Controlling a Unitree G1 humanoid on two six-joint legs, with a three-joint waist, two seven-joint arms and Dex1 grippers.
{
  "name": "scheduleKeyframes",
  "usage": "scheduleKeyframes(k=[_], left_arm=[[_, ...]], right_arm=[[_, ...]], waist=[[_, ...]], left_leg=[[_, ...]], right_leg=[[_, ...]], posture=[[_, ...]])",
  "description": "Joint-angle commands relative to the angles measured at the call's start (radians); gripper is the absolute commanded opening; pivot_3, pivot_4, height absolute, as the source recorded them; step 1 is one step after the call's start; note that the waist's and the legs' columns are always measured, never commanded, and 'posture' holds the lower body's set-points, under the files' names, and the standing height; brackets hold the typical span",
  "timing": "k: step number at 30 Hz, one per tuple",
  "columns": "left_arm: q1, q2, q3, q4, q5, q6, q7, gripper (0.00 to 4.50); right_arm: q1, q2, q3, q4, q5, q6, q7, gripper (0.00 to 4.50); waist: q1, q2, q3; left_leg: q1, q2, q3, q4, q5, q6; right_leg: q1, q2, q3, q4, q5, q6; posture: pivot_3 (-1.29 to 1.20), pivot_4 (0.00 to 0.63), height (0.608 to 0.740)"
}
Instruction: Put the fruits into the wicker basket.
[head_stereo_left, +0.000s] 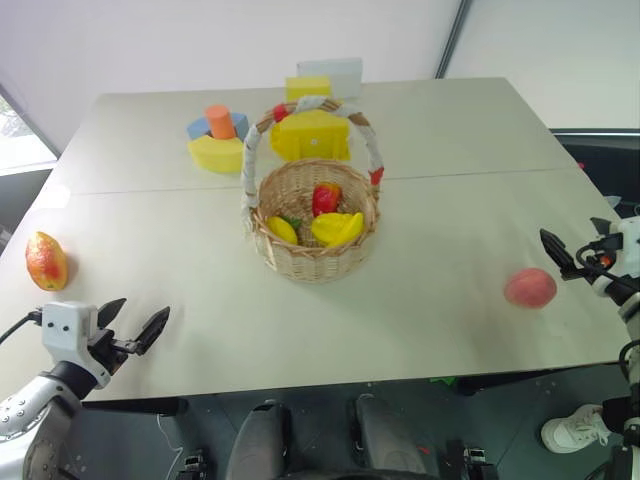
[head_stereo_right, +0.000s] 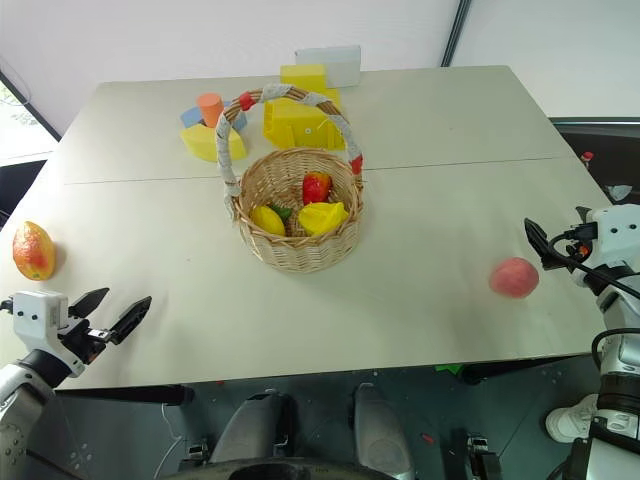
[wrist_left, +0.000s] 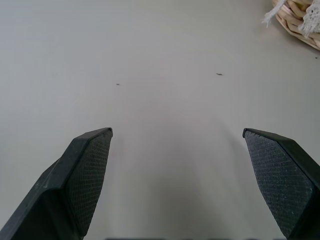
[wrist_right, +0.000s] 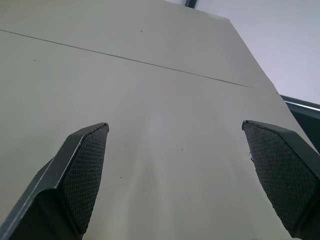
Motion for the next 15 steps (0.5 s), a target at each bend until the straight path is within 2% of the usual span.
scheduleKeyframes(k=[1,9,15], left_arm=[[-0.003,0.0,0.019,-0.014,-0.009,-0.026,-0.001,4.5],[-0.02,0.001,0.022,-0.016,-0.022,-0.014,0.003,4.5],[-0.038,0.002,0.021,-0.017,-0.022,-0.018,0.011,4.5]], right_arm=[[-0.01,-0.02,-0.01,-0.016,0.004,-0.017,0.001,4.45],[-0.015,-0.012,-0.002,-0.034,0.007,-0.012,-0.002,4.45],[-0.018,0.001,0.018,-0.171,0.056,0.037,0.03,4.45]], waist=[[0.0,0.0,0.0],[0.0,0.0,0.0],[-0.001,0.0,0.0]], left_leg=[[0.0,0.0,0.0,0.0,0.0,0.0],[0.001,0.0,0.0,0.0,0.0,0.0],[0.002,0.0,0.0,0.0,0.0,0.0]], right_leg=[[0.0,0.0,0.0,0.0,0.0,0.0],[0.001,0.0,0.0,0.0,0.0,0.0],[0.001,0.0,0.0,0.0,0.0,0.0]], posture=[[0.0,0.15,0.74],[0.0,0.15,0.74],[0.0,0.15,0.74]])
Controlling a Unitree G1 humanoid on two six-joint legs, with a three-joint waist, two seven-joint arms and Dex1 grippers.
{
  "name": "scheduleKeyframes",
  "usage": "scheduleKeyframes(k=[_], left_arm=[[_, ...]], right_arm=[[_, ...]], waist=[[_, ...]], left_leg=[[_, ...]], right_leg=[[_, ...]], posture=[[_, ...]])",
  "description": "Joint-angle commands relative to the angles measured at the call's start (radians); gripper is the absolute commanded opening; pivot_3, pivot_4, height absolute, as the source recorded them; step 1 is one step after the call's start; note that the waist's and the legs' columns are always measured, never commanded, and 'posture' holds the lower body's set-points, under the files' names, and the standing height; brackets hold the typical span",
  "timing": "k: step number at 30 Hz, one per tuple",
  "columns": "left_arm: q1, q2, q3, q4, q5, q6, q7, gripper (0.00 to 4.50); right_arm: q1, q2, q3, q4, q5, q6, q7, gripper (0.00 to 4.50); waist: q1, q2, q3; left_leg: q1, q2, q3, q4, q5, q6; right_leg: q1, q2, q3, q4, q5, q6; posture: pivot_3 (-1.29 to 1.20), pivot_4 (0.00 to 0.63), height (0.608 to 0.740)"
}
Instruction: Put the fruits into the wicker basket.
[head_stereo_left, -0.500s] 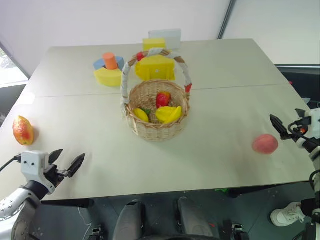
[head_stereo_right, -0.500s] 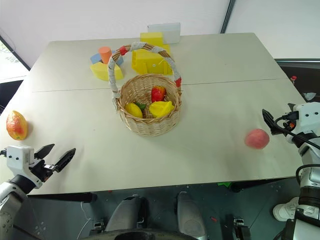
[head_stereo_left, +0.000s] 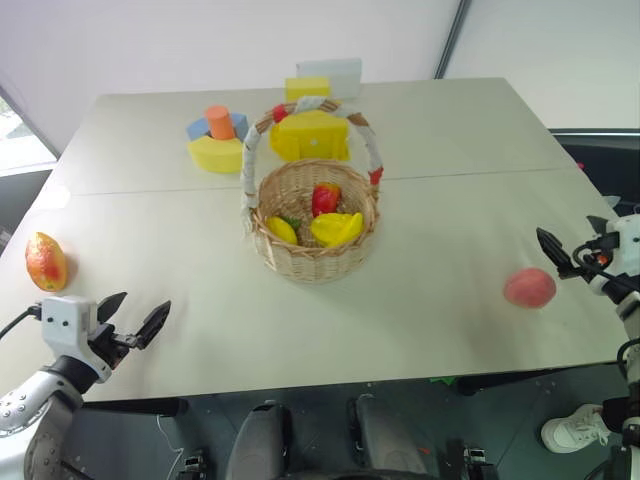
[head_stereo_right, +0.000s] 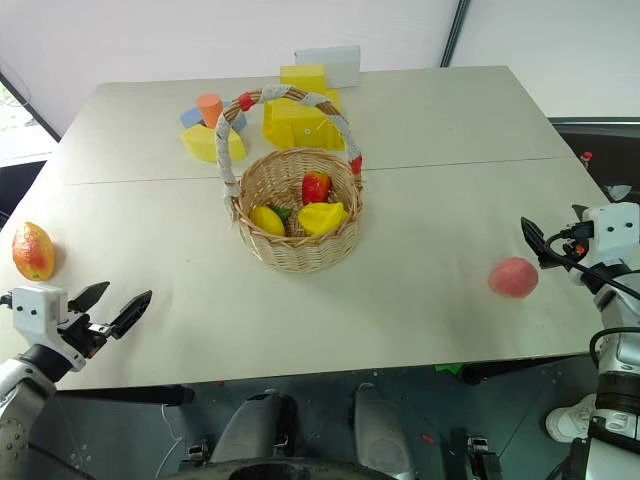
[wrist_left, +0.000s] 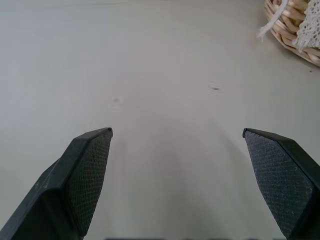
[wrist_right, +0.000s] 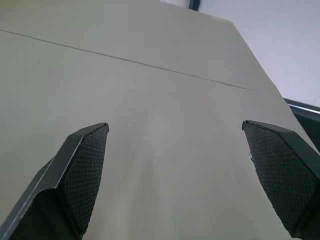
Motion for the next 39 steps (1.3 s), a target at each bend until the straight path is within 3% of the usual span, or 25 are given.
scheduleKeyframes(k=[1,13,17,20,27,31,39], left_arm=[[-0.012,0.001,0.021,-0.017,-0.015,-0.017,0.008,4.5],[-0.091,-0.002,0.002,-0.032,-0.026,0.005,0.069,4.5],[-0.176,0.016,0.021,0.002,0.011,0.017,0.156,4.5],[-0.29,0.053,0.064,0.091,0.06,0.084,0.301,4.5],[-0.515,0.152,0.169,0.268,0.08,0.278,0.518,4.5],[-0.594,0.233,0.148,0.389,0.109,0.341,0.516,4.5],[-0.798,0.34,0.071,0.715,0.164,0.415,0.515,4.5]], right_arm=[[-0.013,0.0,0.008,-0.15,0.064,0.038,0.039,4.45],[0.096,-0.086,0.107,-0.688,0.361,0.426,0.26,4.45],[0.053,-0.085,0.172,-0.815,0.408,0.49,0.258,4.45],[-0.06,-0.038,0.291,-0.899,0.421,0.526,0.225,4.45],[-0.236,0.136,0.57,-0.9,0.263,0.507,0.136,4.45],[-0.234,0.188,0.604,-0.892,0.239,0.489,0.14,4.45],[-0.219,0.219,0.611,-0.899,0.227,0.481,0.135,4.45]], waist=[[0.0,0.0,0.0],[0.007,-0.001,0.0],[0.007,-0.001,0.0],[0.0,-0.001,0.0],[0.004,-0.005,0.0],[0.011,-0.008,-0.002],[0.005,-0.009,-0.002]], left_leg=[[0.0,0.0,0.0,0.0,0.0,0.0],[-0.001,0.0,-0.002,0.0,0.0,0.0],[-0.001,0.001,-0.002,0.0,0.0,0.0],[-0.001,0.001,-0.002,0.0,0.0,0.0],[-0.005,0.001,-0.005,0.0,0.0,0.0],[-0.013,-0.002,-0.006,0.001,0.0,0.0],[-0.013,-0.003,-0.006,0.0,0.0,-0.001]], right_leg=[[0.0,0.0,0.0,0.0,0.0,0.0],[0.001,-0.002,0.0,-0.001,0.0,0.0],[0.001,-0.002,-0.001,-0.001,0.0,0.0],[0.0,-0.001,-0.002,-0.001,0.0,0.0],[-0.003,-0.001,-0.005,0.0,0.0,0.001],[-0.012,-0.005,-0.005,0.001,0.001,0.001],[-0.012,-0.007,-0.006,0.002,0.001,0.001]], posture=[[0.0,0.15,0.74],[0.0,0.15,0.74],[0.0,0.15,0.74],[0.0,0.15,0.74],[0.0,0.15,0.74],[0.0,0.15,0.74],[0.0,0.15,0.74]])
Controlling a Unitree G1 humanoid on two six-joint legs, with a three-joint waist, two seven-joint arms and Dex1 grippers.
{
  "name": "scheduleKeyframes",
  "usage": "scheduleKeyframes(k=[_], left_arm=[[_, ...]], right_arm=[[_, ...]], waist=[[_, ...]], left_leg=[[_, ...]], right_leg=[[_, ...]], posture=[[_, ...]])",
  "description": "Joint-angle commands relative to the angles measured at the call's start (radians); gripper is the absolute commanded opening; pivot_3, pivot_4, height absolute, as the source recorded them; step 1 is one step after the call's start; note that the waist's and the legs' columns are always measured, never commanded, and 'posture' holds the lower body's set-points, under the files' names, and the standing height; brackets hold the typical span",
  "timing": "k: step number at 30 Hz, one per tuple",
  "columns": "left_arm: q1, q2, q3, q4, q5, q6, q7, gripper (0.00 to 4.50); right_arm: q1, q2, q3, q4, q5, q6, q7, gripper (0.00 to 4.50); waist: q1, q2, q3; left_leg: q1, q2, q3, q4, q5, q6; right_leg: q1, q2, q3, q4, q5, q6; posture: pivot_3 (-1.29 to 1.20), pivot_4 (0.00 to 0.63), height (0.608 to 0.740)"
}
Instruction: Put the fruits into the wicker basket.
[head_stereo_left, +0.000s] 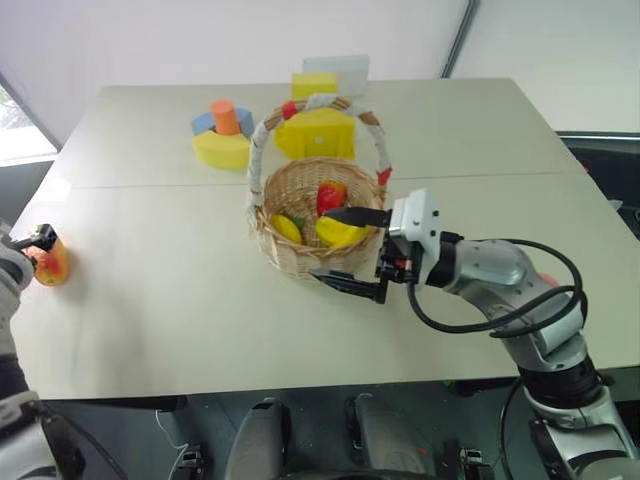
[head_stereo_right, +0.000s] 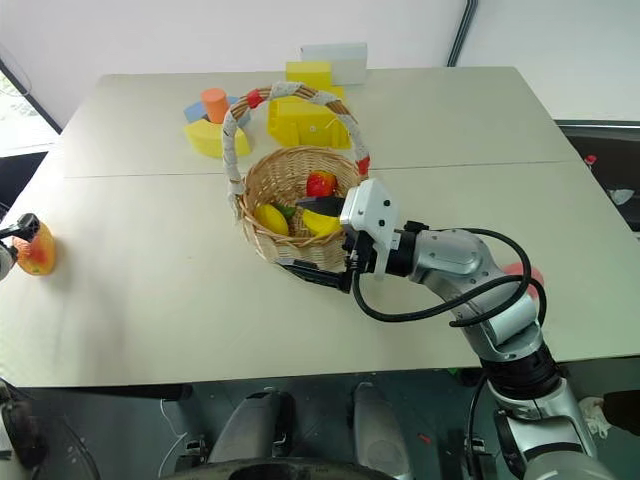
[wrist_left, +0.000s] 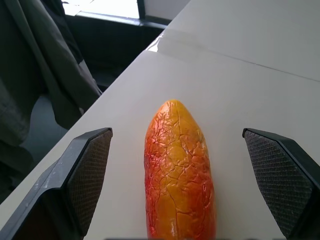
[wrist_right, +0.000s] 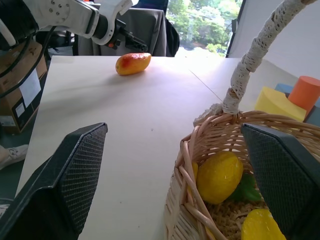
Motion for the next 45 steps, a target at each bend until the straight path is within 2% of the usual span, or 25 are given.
scheduleKeyframes(k=[1,7,12,15,19,22,24,28,30,34,36,39,40,43,45], left_arm=[[-0.073,0.061,-0.058,0.115,0.041,0.014,-0.033,4.5],[-0.169,0.1,-0.155,0.277,0.09,0.079,-0.068,4.5],[-0.204,0.103,-0.152,0.338,0.091,0.099,-0.079,4.5],[-0.209,0.093,-0.135,0.338,0.081,0.066,-0.089,3.67],[-0.204,0.09,-0.138,0.317,0.079,0.066,-0.097,1.76],[-0.178,0.095,-0.143,0.28,0.088,0.061,-0.096,1.68],[-0.107,0.089,-0.106,0.154,0.064,0.013,-0.137,1.68],[0.168,0.004,0.077,-0.315,-0.168,-0.088,-0.435,1.68],[0.312,-0.039,0.144,-0.559,-0.345,-0.06,-0.583,1.68],[0.492,-0.038,0.189,-0.837,-0.651,0.038,-0.75,1.68],[0.514,0.024,0.12,-0.934,-0.699,0.085,-0.747,1.68],[0.439,0.085,-0.008,-0.992,-0.721,0.12,-0.665,1.68],[0.371,0.087,-0.093,-1.003,-0.695,0.121,-0.622,1.68],[0.128,0.059,-0.385,-0.972,-0.504,0.121,-0.486,1.68],[0.02,0.036,-0.514,-0.917,-0.396,0.112,-0.443,1.68]], right_arm=[[0.007,0.016,-0.013,-0.031,-0.001,-0.023,-0.005,4.45],[0.028,0.025,-0.022,-0.048,-0.01,-0.031,-0.018,4.45],[0.034,0.03,-0.024,-0.058,-0.012,-0.029,-0.032,4.45],[0.028,0.035,-0.021,-0.056,-0.014,-0.028,-0.039,4.5],[0.021,0.039,-0.019,-0.053,-0.016,-0.027,-0.041,4.5],[0.015,0.039,-0.018,-0.05,-0.017,-0.027,-0.041,4.5],[0.007,0.035,-0.024,-0.046,-0.019,-0.027,-0.04,4.5],[0.002,0.014,-0.053,-0.029,-0.019,-0.028,-0.031,4.5],[-0.007,0.003,-0.065,-0.005,-0.023,-0.034,-0.02,4.5],[-0.037,-0.012,-0.078,0.05,-0.033,-0.055,0.007,4.5],[-0.059,-0.017,-0.081,0.083,-0.042,-0.068,0.022,4.5],[-0.077,-0.018,-0.082,0.11,-0.049,-0.079,0.036,4.5],[-0.084,-0.018,-0.081,0.116,-0.053,-0.081,0.039,4.5],[-0.092,-0.017,-0.083,0.126,-0.065,-0.084,0.036,4.5],[-0.088,-0.02,-0.09,0.119,-0.069,-0.08,0.029,4.5]], waist=[[-0.002,0.0,0.0],[-0.002,-0.001,0.0],[-0.002,-0.001,0.0],[-0.001,-0.001,0.0],[-0.001,-0.001,0.0],[-0.001,-0.001,0.0],[-0.005,-0.001,0.0],[-0.007,-0.001,0.0],[-0.006,-0.001,0.0],[-0.003,-0.001,-0.001],[0.0,-0.001,-0.001],[0.002,0.002,-0.001],[0.002,0.002,-0.001],[0.005,0.002,-0.001],[0.002,0.002,-0.001]], left_leg=[[0.0,0.0,0.0,0.0,0.0,0.0],[0.0,0.0,0.001,0.0,0.0,0.0],[-0.001,0.0,0.0,0.0,0.0,0.0],[-0.001,0.0,0.0,0.0,0.0,0.0],[-0.001,0.0,0.0,0.0,0.0,0.0],[-0.001,0.0,0.0,0.0,0.0,0.0],[-0.002,0.0,0.001,0.0,0.0,0.0],[-0.005,0.001,0.002,-0.002,0.0,-0.001],[-0.007,0.0,0.002,-0.002,0.0,-0.001],[-0.008,-0.001,0.002,-0.002,0.0,-0.002],[-0.008,-0.001,0.002,-0.002,0.001,-0.003],[-0.006,0.0,0.002,-0.002,0.003,-0.006],[-0.005,0.0,0.002,-0.002,0.003,-0.006],[-0.003,-0.001,0.0,-0.001,0.003,-0.005],[-0.003,-0.003,0.0,0.0,0.003,-0.005]], right_leg=[[0.0,0.0,0.0,0.0,0.0,0.0],[-0.001,0.0,0.0,0.001,0.0,0.0],[-0.002,0.0,0.0,0.001,0.0,0.0],[-0.002,0.0,0.0,0.001,0.0,0.0],[-0.002,-0.001,0.0,0.001,0.0,0.0],[-0.002,-0.001,0.0,0.001,0.0,0.0],[-0.003,-0.001,0.001,0.001,0.0,0.0],[-0.007,-0.005,0.0,0.001,0.001,-0.001],[-0.009,-0.007,-0.002,0.0,0.001,-0.001],[-0.008,-0.011,-0.005,-0.002,0.001,-0.002],[-0.007,-0.011,-0.007,-0.002,-0.001,-0.005],[-0.004,-0.012,-0.01,-0.001,-0.001,-0.006],[-0.003,-0.012,-0.01,-0.001,-0.001,-0.006],[0.001,-0.011,-0.013,-0.001,0.001,-0.002],[0.001,-0.01,-0.014,-0.001,0.001,-0.002]], posture=[[0.0,0.15,0.74],[0.0,0.15,0.74],[0.0,0.15,0.74],[0.0,0.15,0.74],[0.0,0.15,0.74],[0.0,0.15,0.74],[0.0,0.15,0.74],[0.0,0.15,0.74],[0.0,0.15,0.74],[0.0,0.15,0.74],[0.0,0.15,0.74],[0.0,0.15,0.74],[0.0,0.15,0.74],[0.0,0.15,0.74],[0.0,0.15,0.74]])
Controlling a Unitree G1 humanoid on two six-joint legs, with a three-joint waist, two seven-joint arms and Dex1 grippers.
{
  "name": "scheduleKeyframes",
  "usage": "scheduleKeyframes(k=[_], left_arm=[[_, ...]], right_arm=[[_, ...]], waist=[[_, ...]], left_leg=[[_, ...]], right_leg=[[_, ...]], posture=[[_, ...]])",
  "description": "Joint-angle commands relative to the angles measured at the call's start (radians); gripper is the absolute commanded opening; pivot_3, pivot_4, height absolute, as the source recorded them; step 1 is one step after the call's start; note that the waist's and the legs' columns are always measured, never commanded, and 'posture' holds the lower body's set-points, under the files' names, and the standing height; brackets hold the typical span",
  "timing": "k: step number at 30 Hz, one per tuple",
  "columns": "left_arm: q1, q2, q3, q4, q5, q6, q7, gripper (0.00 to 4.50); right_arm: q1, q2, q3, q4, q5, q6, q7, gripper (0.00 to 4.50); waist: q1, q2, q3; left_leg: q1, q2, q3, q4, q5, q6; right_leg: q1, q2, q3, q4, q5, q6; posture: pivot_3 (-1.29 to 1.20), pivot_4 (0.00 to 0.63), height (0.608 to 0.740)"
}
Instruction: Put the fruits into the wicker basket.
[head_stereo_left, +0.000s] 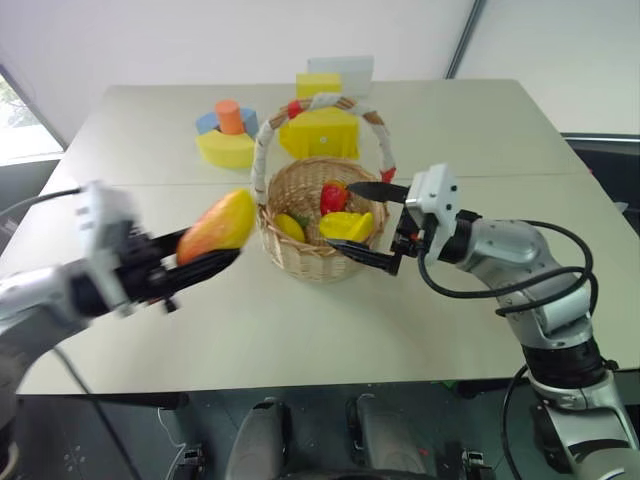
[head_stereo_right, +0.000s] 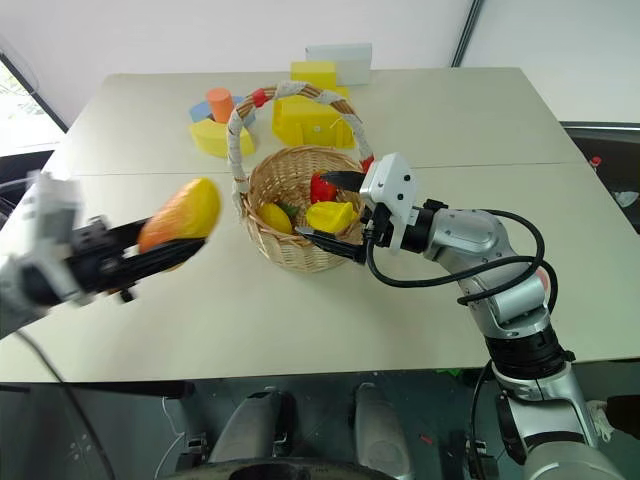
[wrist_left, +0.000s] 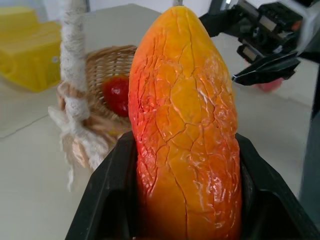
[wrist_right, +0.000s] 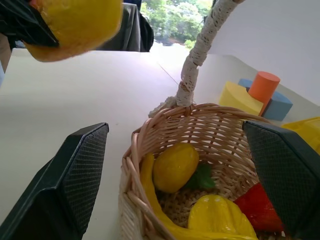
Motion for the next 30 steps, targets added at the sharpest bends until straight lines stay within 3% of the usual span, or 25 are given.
scheduleKeyframes(k=[1,8,14,16,22,25,30], left_arm=[[-0.143,-0.031,-0.204,0.076,0.188,-0.015,0.081,1.68],[-0.329,-0.16,-0.37,0.22,0.297,-0.012,0.066,1.68],[-0.36,-0.239,-0.368,0.263,0.312,-0.065,0.008,4.47],[-0.34,-0.274,-0.336,0.237,0.263,-0.106,-0.046,4.47],[-0.277,-0.291,-0.389,0.166,0.279,-0.184,-0.154,4.47],[-0.26,-0.294,-0.446,0.16,0.311,-0.215,-0.201,4.47],[-0.26,-0.306,-0.494,0.201,0.361,-0.255,-0.245,4.47]], right_arm=[[0.001,-0.01,-0.035,-0.034,-0.007,-0.008,-0.013,4.5],[0.064,-0.038,-0.076,-0.093,-0.019,0.012,-0.053,4.5],[0.173,-0.112,-0.186,-0.136,-0.014,0.035,-0.076,4.5],[0.242,-0.165,-0.262,-0.132,-0.003,0.042,-0.057,4.5],[0.507,-0.317,-0.5,-0.108,0.026,0.058,0.073,4.5],[0.647,-0.381,-0.607,-0.038,-0.048,0.014,0.132,4.5],[0.718,-0.424,-0.646,0.061,-0.134,-0.031,0.123,4.5]], waist=[[-0.006,0.0,0.0],[-0.006,0.0,0.0],[-0.001,0.0,0.0],[0.003,0.0,0.0],[0.007,0.0,0.0],[0.003,0.0,0.0],[-0.007,0.0,0.0]], left_leg=[[0.0,0.0,0.0,0.0,-0.001,0.001],[-0.004,-0.002,0.0,0.001,-0.001,0.002],[-0.005,-0.002,0.0,0.002,-0.001,0.002],[-0.006,-0.002,0.0,0.002,-0.001,0.002],[-0.007,-0.002,0.0,0.002,-0.001,0.003],[-0.004,-0.003,0.0,0.003,-0.001,0.003],[0.011,-0.002,0.0,0.002,-0.002,0.004]], right_leg=[[0.0,0.002,0.0,0.001,0.0,0.0],[-0.005,0.004,0.0,0.001,0.0,0.0],[-0.005,0.004,0.0,0.001,0.0,0.001],[-0.005,0.003,0.0,0.001,0.0,0.001],[-0.005,0.003,0.0,0.001,-0.001,0.001],[-0.002,0.004,0.0,0.001,-0.001,0.001],[0.014,0.007,0.001,-0.003,-0.002,0.002]], posture=[[0.0,0.15,0.74],[0.0,0.15,0.74],[0.0,0.15,0.74],[0.0,0.15,0.74],[0.0,0.15,0.74],[0.0,0.15,0.74],[0.0,0.15,0.74]])
